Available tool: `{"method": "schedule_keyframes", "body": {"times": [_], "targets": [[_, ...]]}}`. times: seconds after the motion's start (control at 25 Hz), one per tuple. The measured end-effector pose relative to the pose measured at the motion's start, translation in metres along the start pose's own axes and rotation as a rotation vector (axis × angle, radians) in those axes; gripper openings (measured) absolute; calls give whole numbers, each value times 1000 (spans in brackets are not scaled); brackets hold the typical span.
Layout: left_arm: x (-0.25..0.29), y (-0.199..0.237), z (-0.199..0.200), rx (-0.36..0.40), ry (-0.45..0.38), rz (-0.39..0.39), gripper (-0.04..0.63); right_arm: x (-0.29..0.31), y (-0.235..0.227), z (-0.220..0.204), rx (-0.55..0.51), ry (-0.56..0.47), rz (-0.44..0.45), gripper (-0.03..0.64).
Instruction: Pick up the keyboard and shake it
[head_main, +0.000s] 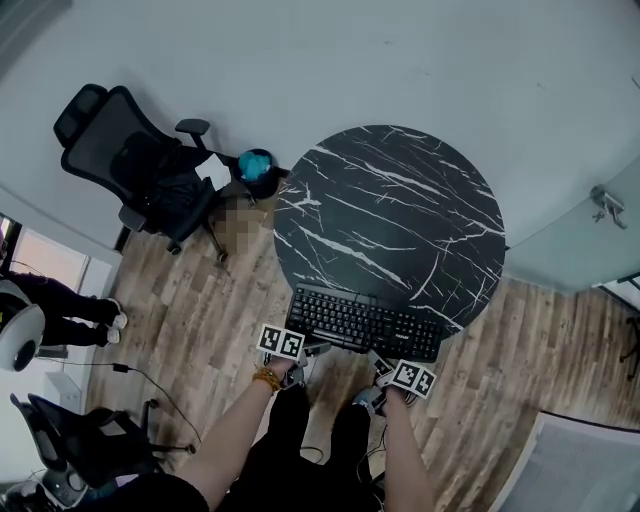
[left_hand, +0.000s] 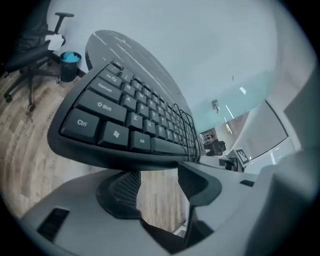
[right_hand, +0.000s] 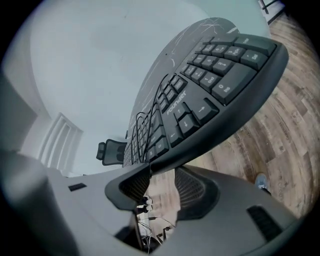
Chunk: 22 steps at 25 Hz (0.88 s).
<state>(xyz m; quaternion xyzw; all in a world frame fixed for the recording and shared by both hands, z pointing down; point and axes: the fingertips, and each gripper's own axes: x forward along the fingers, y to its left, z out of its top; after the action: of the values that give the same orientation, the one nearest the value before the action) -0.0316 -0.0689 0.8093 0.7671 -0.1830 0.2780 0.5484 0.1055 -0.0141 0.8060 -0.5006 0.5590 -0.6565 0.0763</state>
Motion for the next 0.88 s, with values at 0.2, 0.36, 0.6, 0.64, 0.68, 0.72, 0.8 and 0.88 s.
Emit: {"method": "schedule_keyframes", "body": {"times": [0.2, 0.36, 0.6, 0.64, 0.68, 0.72, 0.8, 0.88], "targets": [[-1, -1, 1, 10, -56, 25, 236, -5, -7, -11, -46, 39, -15, 164], [-4, -3, -13, -1, -72, 42, 236, -13, -7, -21, -66, 53, -43, 164], [-18, -19, -24, 83, -184, 168, 225, -38, 14, -10, -211, -144, -184, 159], [-18, -27, -21, 133, -199, 194, 222, -42, 20, -5, -241, -186, -195, 155], [-19, -36, -17, 187, -214, 214, 218, -45, 27, -1, -271, -222, -198, 150], [-20, -47, -13, 238, -234, 227, 213, -48, 35, 4, -303, -253, -199, 151], [-23, -69, -1, 322, -287, 237, 207, -56, 50, 13, -382, -310, -212, 147], [-30, -91, 12, 398, -349, 252, 189, -67, 64, 22, -455, -374, -234, 139]]}}
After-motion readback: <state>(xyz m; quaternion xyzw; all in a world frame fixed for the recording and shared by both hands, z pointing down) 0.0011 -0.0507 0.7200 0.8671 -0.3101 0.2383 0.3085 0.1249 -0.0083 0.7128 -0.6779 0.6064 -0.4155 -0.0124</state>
